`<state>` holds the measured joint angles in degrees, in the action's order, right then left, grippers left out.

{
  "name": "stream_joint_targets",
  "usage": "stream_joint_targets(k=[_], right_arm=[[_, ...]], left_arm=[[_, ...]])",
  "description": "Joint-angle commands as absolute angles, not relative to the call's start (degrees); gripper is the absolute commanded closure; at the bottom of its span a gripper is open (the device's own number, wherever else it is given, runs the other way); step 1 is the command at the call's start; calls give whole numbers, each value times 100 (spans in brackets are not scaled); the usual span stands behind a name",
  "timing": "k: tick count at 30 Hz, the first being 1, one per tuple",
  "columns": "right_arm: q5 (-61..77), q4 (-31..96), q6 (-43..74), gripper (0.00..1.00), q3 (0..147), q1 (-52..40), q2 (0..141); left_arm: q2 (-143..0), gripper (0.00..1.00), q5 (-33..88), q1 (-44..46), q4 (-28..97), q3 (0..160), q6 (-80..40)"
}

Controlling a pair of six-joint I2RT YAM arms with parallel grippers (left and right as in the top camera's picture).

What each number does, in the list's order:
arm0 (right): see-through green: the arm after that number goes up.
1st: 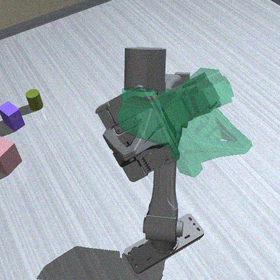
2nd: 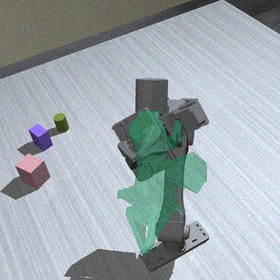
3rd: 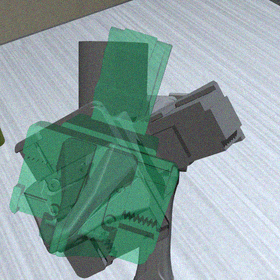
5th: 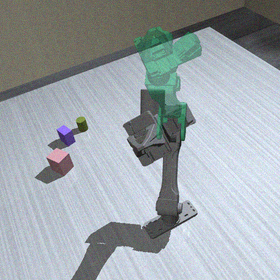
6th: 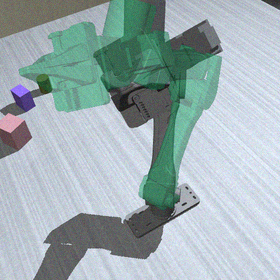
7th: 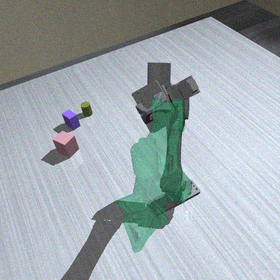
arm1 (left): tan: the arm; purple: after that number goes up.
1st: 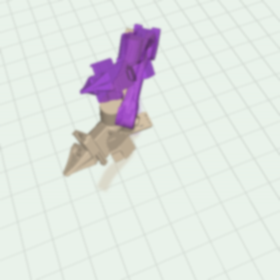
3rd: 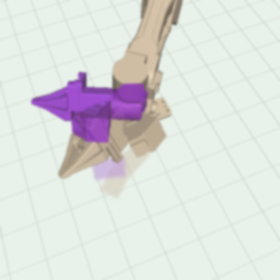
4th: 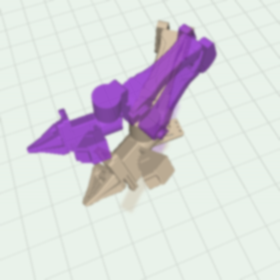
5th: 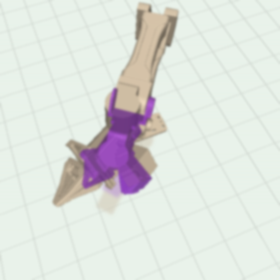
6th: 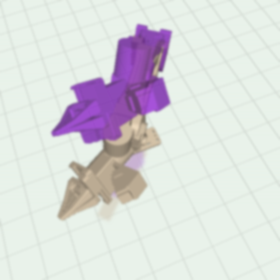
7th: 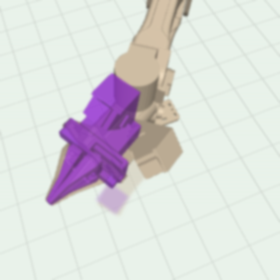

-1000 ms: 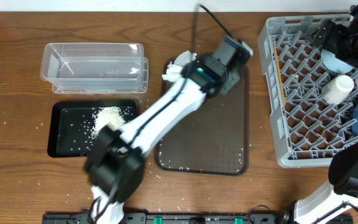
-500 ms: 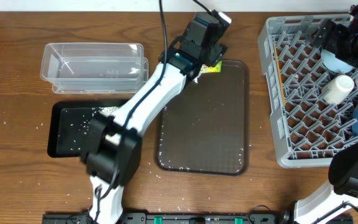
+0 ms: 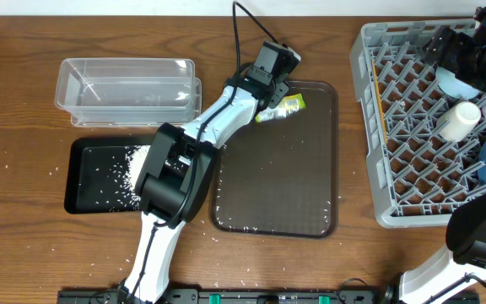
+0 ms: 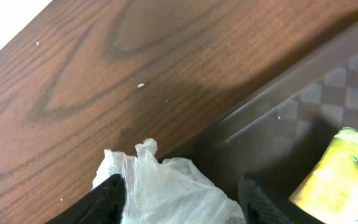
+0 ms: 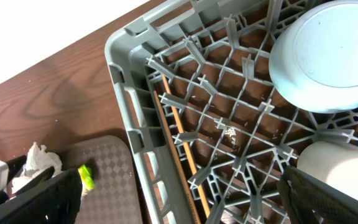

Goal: Sort waste into correct bins and load items into the dishwasher rack
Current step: 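Grasp the yellow-green Pandan wrapper with the left gripper and lift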

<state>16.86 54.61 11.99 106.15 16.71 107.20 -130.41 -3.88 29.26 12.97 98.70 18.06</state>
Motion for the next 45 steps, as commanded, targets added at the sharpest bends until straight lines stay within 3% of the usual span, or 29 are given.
stream_joint_targets(k=[1, 9, 16, 24, 33, 38, 45], right_arm=[[1671, 5468, 1262, 1, 10709, 1686, 10650], [1671, 5468, 1262, 1, 10709, 1686, 10650], [1671, 5468, 1264, 1, 10709, 1686, 10650], [1669, 5468, 1262, 1, 10709, 1686, 10650], [1671, 5468, 1262, 1, 10709, 1686, 10650], [1669, 5468, 1262, 1, 10709, 1686, 10650], [1671, 5468, 1264, 1, 10709, 1686, 10650]], left_arm=[[-13030, 41, -454, 2947, 1490, 9859, 1837], [-12757, 41, -454, 3094, 2051, 9861, 1680], [-11620, 39, -425, 3415, 2692, 9861, 904], [-11327, 32, 1286, 3524, 3795, 9776, 823], [-12263, 26, 731, 3511, 3546, 9675, 2139], [-12639, 25, -113, 3507, 2978, 9675, 2143], [-12825, 25, -215, 3507, 2648, 9675, 2139]])
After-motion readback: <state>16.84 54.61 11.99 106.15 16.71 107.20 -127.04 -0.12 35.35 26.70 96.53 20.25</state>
